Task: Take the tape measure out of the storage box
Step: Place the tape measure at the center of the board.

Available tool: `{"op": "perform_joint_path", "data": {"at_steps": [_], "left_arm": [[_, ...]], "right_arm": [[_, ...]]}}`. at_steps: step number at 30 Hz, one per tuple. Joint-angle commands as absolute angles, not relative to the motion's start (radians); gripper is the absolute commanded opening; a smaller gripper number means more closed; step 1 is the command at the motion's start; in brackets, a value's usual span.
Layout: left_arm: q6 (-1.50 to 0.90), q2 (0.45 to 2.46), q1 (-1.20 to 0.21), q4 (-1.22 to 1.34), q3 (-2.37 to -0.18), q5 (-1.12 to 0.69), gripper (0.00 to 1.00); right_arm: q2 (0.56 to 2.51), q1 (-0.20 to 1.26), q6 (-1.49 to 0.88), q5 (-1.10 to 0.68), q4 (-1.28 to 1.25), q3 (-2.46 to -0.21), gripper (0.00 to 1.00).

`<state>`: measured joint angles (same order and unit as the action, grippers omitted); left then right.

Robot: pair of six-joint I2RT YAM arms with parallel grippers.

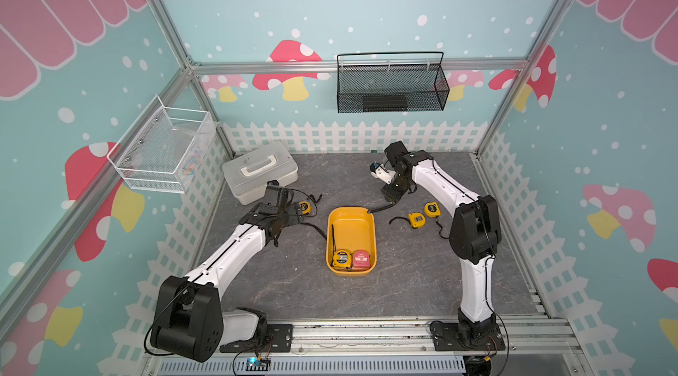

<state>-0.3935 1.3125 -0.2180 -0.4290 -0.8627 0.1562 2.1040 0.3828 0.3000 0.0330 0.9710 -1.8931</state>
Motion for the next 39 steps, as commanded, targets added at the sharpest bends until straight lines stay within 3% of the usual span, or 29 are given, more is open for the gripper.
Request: {"op": "perform_joint_path", "data": {"at_steps": [1, 18, 39], "left_arm": [[-0.402, 1.304, -0.212, -0.442, -0.867, 0.144, 0.88], [-0.417, 1.279, -0.212, -0.441, -0.848, 0.141, 0.88], [-0.414, 1.293, -0.212, -0.441, -0.852, 0.130, 0.88]], "right_arm": [[2.142, 0.354, 0.279, 0.027, 0.973, -1.929, 0.39], [2.299, 0.254, 0.260, 0.071, 0.986, -1.996, 0.38], [2.362, 0.235, 0.242, 0.106, 1.003, -1.967, 0.40]]}}
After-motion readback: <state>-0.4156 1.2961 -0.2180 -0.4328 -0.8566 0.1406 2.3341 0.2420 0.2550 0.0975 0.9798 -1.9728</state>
